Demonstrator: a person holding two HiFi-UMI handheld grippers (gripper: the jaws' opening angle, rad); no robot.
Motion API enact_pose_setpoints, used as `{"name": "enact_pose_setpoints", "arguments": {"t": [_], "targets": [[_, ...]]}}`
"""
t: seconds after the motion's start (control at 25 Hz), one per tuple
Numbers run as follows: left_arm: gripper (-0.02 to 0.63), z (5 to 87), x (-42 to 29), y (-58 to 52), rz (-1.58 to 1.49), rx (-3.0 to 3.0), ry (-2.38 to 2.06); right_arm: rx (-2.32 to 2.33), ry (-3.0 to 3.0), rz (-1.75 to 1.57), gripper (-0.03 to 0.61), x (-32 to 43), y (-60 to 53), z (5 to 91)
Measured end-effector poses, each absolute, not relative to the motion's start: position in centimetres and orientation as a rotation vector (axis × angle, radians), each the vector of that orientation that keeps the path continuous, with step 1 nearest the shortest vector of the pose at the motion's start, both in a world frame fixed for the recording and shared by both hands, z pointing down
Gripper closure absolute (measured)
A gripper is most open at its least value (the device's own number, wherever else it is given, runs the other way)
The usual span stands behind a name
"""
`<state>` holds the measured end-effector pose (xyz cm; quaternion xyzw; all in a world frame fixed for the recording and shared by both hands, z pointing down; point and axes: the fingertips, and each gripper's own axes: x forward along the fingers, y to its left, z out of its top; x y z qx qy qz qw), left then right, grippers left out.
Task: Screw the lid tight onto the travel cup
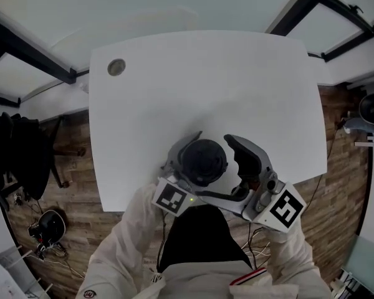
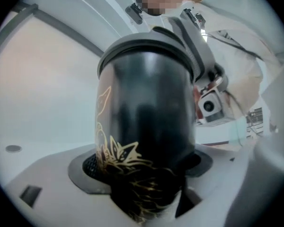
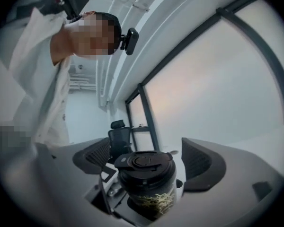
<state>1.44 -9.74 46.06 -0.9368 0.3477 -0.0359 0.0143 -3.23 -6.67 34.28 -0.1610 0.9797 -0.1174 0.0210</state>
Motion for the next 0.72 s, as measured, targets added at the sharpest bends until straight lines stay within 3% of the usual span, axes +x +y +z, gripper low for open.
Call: {"name": "enact_pose_setpoints", "arguments": {"t": [0.32,0.72], "targets": [[0.190,46.7,1.7,-8.0,-0.107,-3.045,0.618,0.324,3.224,-0.209,0.130,-5.7,-5.0,36.4],[0.190,47.2,1.4,-7.9,-0.129,-3.050,0.700,-0.120,3.132,-0.194,0.133,-6.7,-6.5,36.6]]}}
